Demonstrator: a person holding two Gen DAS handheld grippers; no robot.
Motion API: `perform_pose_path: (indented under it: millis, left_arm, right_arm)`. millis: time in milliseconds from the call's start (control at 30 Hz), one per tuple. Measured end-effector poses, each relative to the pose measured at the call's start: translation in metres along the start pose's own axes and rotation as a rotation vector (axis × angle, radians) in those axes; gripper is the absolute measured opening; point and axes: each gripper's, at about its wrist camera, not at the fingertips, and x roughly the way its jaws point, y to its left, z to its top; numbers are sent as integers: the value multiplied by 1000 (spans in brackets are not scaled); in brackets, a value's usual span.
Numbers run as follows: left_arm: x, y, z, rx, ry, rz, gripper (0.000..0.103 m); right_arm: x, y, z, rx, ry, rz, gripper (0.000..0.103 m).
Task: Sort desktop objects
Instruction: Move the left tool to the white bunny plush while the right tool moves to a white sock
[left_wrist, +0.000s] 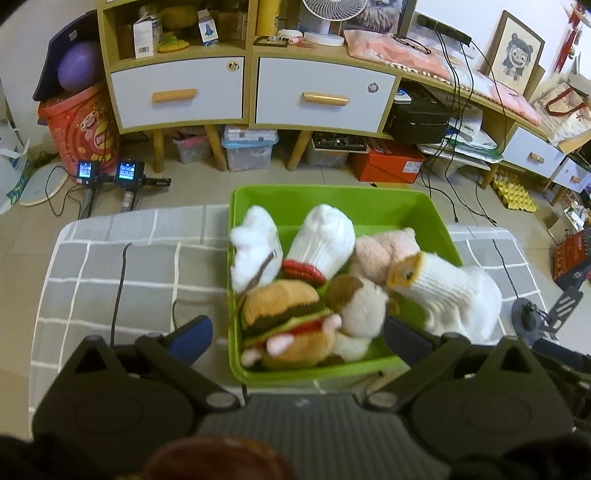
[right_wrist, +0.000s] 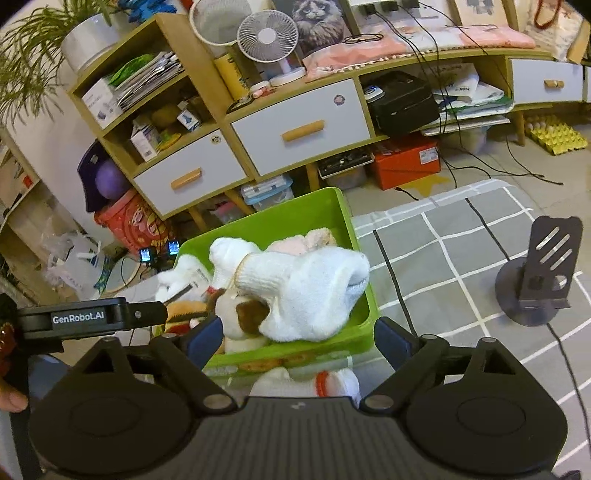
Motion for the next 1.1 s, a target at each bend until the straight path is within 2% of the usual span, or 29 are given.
perform_pose_path:
  millis: [233, 600, 700, 800, 1100]
  left_arm:
    - [-22, -1, -19, -11, 20, 17, 102]
    - [-45, 1, -73, -33, 45, -40, 102]
    - [-41, -3, -89, 9, 55, -59, 102]
    - [-38, -9, -104, 64, 75, -47, 102]
    - [-37, 7, -137, 52, 29, -54, 102]
  right_arm:
    - [-14, -4, -5, -7, 60, -17, 90]
    - [-31, -12, -25, -30, 158, -20, 90]
    - [-34, -15, -33, -34, 187, -19, 90]
    - [-38, -22, -41, -25, 212, -29, 90]
    - [-50, -35, -63, -99, 249, -59, 91]
